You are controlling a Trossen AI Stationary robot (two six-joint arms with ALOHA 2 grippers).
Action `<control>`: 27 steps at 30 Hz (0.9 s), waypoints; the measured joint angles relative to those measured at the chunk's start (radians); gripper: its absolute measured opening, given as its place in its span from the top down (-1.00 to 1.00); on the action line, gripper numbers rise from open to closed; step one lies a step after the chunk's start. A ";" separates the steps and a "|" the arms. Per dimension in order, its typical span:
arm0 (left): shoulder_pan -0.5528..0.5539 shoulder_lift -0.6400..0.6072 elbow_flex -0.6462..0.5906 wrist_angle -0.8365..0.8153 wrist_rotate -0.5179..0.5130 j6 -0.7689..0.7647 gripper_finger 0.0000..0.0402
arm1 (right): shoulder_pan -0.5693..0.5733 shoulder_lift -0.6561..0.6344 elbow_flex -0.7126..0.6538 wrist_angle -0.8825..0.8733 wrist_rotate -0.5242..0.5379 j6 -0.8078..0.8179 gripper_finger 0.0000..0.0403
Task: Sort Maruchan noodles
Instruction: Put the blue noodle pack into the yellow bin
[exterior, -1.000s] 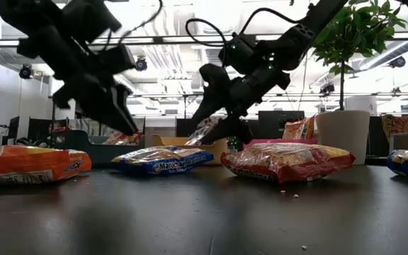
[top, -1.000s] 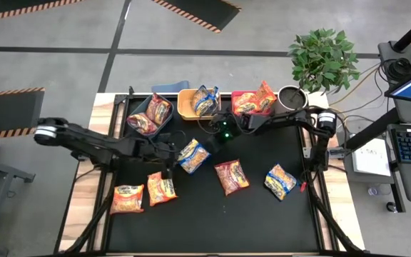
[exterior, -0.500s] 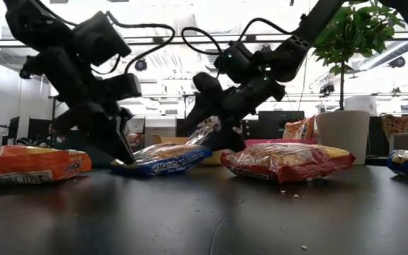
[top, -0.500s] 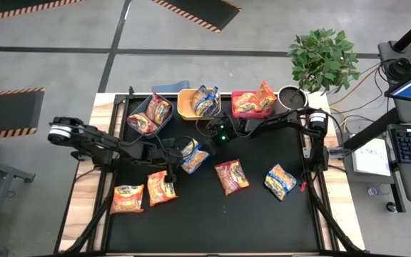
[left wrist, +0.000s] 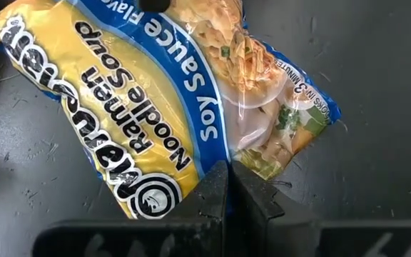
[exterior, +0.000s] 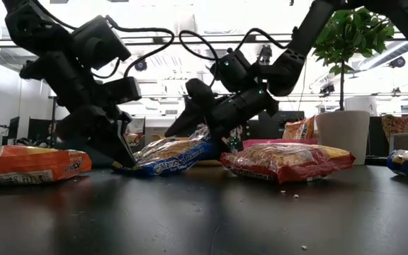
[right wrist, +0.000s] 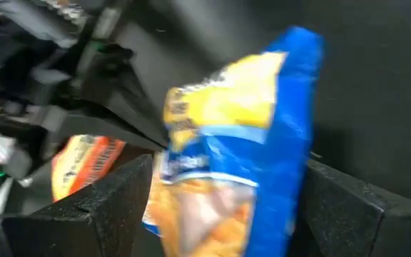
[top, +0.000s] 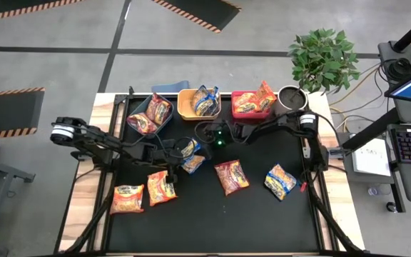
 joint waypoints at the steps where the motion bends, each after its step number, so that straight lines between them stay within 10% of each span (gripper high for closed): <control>1: 0.000 0.000 -0.001 0.002 0.000 -0.003 1.00 | 0.000 0.006 0.000 0.022 -0.018 0.000 -0.56; 27: 0.000 0.003 -0.049 0.132 -0.007 0.014 1.00 | 0.034 0.035 0.002 0.081 -0.041 0.036 -0.47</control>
